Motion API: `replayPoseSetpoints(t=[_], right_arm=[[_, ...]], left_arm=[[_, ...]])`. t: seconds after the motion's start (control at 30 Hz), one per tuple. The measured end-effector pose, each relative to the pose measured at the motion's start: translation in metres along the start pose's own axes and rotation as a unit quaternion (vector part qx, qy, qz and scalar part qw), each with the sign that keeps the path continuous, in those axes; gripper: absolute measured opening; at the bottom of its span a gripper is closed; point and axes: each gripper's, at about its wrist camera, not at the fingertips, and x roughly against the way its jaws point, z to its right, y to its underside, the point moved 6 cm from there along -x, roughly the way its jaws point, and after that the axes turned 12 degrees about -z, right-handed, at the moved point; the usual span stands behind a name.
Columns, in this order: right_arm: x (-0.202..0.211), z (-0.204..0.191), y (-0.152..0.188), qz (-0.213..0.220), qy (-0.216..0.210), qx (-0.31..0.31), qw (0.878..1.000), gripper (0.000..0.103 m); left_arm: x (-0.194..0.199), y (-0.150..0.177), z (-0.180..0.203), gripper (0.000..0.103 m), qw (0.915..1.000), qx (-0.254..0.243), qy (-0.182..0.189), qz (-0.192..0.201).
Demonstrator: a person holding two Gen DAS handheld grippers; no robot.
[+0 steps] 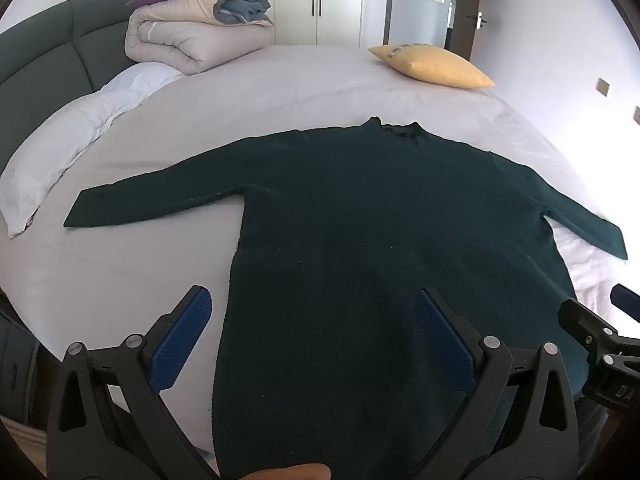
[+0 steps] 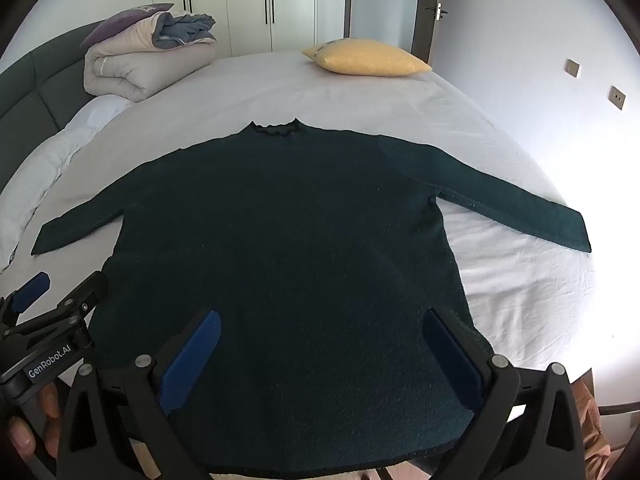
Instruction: Fold small clothes
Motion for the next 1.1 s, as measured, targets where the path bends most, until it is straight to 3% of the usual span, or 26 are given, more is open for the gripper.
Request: replayPoseSetpoints(t=[1.1], right_arm=[[0.001,0.0,0.001,-0.012,-0.001,0.006,1.0,0.103]], left_arm=[[-0.005,0.01,0.005,0.103,1.0,-0.004,0.001,-0.003]])
